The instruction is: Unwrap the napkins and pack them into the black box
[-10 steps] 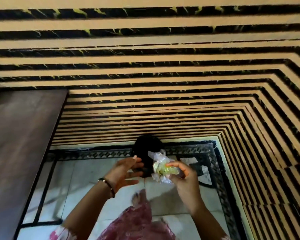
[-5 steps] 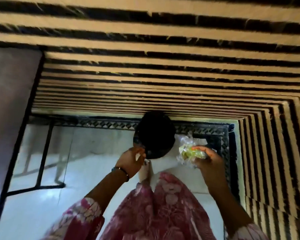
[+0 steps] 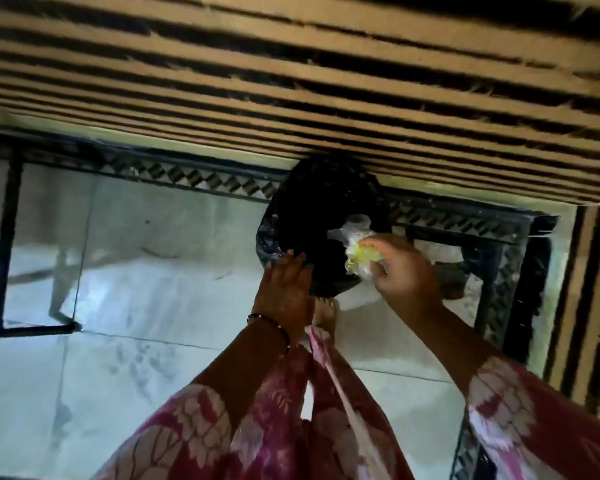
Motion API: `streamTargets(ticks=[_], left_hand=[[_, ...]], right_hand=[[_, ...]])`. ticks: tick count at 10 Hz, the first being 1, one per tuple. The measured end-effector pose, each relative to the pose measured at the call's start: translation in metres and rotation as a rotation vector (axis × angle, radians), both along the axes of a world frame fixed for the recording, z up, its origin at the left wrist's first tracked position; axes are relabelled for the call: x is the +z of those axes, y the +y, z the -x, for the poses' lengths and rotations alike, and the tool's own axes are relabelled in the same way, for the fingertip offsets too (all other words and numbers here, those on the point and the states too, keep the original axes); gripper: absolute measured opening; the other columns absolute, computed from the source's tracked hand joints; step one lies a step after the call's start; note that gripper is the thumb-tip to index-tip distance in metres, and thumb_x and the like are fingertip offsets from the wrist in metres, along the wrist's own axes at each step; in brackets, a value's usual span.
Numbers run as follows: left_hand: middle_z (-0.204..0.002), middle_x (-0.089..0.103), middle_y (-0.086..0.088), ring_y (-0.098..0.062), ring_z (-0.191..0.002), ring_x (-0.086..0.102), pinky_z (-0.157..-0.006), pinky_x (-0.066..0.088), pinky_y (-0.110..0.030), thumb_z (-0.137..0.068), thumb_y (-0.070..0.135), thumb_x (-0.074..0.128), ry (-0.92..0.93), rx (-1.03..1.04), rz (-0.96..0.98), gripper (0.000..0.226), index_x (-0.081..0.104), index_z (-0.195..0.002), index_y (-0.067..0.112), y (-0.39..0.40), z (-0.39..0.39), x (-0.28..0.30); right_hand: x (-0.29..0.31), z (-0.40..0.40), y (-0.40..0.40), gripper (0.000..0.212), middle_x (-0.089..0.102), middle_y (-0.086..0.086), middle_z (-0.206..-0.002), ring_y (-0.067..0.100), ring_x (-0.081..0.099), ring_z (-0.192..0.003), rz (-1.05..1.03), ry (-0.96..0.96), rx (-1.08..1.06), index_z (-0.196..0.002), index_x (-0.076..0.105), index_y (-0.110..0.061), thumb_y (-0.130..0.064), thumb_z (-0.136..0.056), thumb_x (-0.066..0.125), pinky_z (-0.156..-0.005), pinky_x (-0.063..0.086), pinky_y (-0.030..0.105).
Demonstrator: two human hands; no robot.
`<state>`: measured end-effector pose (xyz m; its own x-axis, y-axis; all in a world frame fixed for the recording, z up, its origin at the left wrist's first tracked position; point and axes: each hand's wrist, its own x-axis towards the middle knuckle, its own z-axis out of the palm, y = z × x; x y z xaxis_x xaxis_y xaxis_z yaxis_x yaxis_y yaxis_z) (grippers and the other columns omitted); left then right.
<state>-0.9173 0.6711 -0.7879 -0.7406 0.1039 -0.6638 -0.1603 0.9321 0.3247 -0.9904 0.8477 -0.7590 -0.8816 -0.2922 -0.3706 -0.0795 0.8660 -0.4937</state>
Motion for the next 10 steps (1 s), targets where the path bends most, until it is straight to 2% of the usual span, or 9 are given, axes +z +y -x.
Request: streamTargets(ticks=[2,3,4,5,6,7,8,9,10], left_hand=[[-0.157,-0.011,-0.007,-0.027,-0.143,-0.017,-0.114,-0.011,-0.051,-0.095,0.025,0.032,-0.021,-0.118,0.122,0.064,-0.003,-0.146,0.011,0.009,-0.001,-0.083],[-0.157,-0.008,-0.009,-0.027,-0.143,-0.015,-0.113,-0.012,-0.051,-0.094,0.018,0.029,0.007,-0.140,0.133,0.060,0.001,-0.146,0.010,0.004,-0.001,-0.110],[-0.158,-0.006,-0.008,-0.026,-0.144,-0.014,-0.112,-0.015,-0.049,-0.096,0.025,0.031,0.034,-0.113,0.127,0.059,0.003,-0.146,0.011,0.001,-0.004,-0.126],[-0.157,0.010,-0.010,-0.026,-0.145,0.001,-0.114,-0.006,-0.050,-0.093,0.032,0.040,0.049,-0.096,0.148,0.061,0.016,-0.145,0.009,-0.005,-0.006,-0.145],[-0.125,0.063,-0.006,-0.024,-0.122,0.054,-0.099,0.041,-0.051,-0.077,0.036,0.043,0.140,-0.074,0.175,0.049,0.065,-0.114,0.012,-0.009,-0.008,-0.147],[-0.130,0.059,-0.010,-0.028,-0.124,0.051,-0.101,0.037,-0.053,-0.073,0.034,0.031,0.064,-0.059,0.120,0.060,0.061,-0.118,0.007,-0.012,-0.005,-0.125],[-0.113,0.069,-0.008,-0.025,-0.109,0.063,-0.087,0.050,-0.049,-0.065,0.036,0.039,0.068,-0.046,0.141,0.058,0.068,-0.106,0.008,-0.014,-0.004,-0.081],[-0.111,0.070,-0.005,-0.024,-0.105,0.065,-0.083,0.052,-0.044,-0.062,0.032,0.047,0.126,-0.003,0.074,0.055,0.067,-0.108,0.011,-0.025,0.002,-0.001],[-0.122,0.063,-0.012,-0.032,-0.115,0.058,-0.093,0.047,-0.047,-0.072,0.022,0.046,0.249,0.083,-0.073,0.052,0.057,-0.120,0.006,-0.019,0.003,0.072]], right_hand=[[-0.160,0.027,-0.028,0.052,0.033,0.018,-0.149,0.041,0.051,-0.119,-0.270,-0.167,0.297,-0.139,0.032,-0.025,-0.017,-0.087,0.038,-0.094,0.047,0.050],[-0.220,0.041,-0.047,0.061,0.003,0.015,-0.158,0.044,0.032,-0.132,-0.375,-0.242,0.361,-0.145,0.022,-0.029,-0.010,-0.089,0.041,-0.098,0.041,0.049],[-0.265,0.045,-0.054,0.060,-0.005,0.010,-0.158,0.035,0.006,-0.145,-0.412,-0.366,0.447,-0.148,0.009,-0.018,-0.010,-0.095,0.036,-0.118,0.010,0.044],[-0.285,0.049,-0.056,0.055,0.005,0.010,-0.158,0.032,0.008,-0.145,-0.390,-0.514,0.455,-0.148,0.012,-0.014,-0.009,-0.097,0.034,-0.119,0.006,0.040],[-0.260,0.051,-0.059,0.049,0.031,0.012,-0.151,0.033,0.030,-0.138,-0.265,-0.434,0.365,-0.140,0.038,-0.017,-0.004,-0.093,0.036,-0.114,0.024,0.043],[-0.212,0.046,-0.052,0.052,0.048,0.007,-0.143,0.030,0.047,-0.128,-0.107,-0.273,0.250,-0.134,0.046,-0.033,-0.006,-0.089,0.042,-0.106,0.039,0.039],[-0.145,0.034,-0.040,0.045,0.061,0.006,-0.128,0.027,0.059,-0.113,-0.008,-0.214,0.191,-0.129,0.054,-0.026,-0.004,-0.090,0.046,-0.092,0.046,0.030],[-0.053,0.023,-0.035,0.039,0.067,0.011,-0.119,0.019,0.062,-0.104,0.160,-0.297,0.049,-0.122,0.060,-0.015,0.000,-0.089,0.048,-0.086,0.048,0.028],[0.028,0.009,-0.028,0.036,0.068,0.015,-0.114,0.007,0.063,-0.086,0.307,-0.275,-0.113,-0.125,0.057,-0.013,-0.003,-0.092,0.046,-0.075,0.050,0.022]])
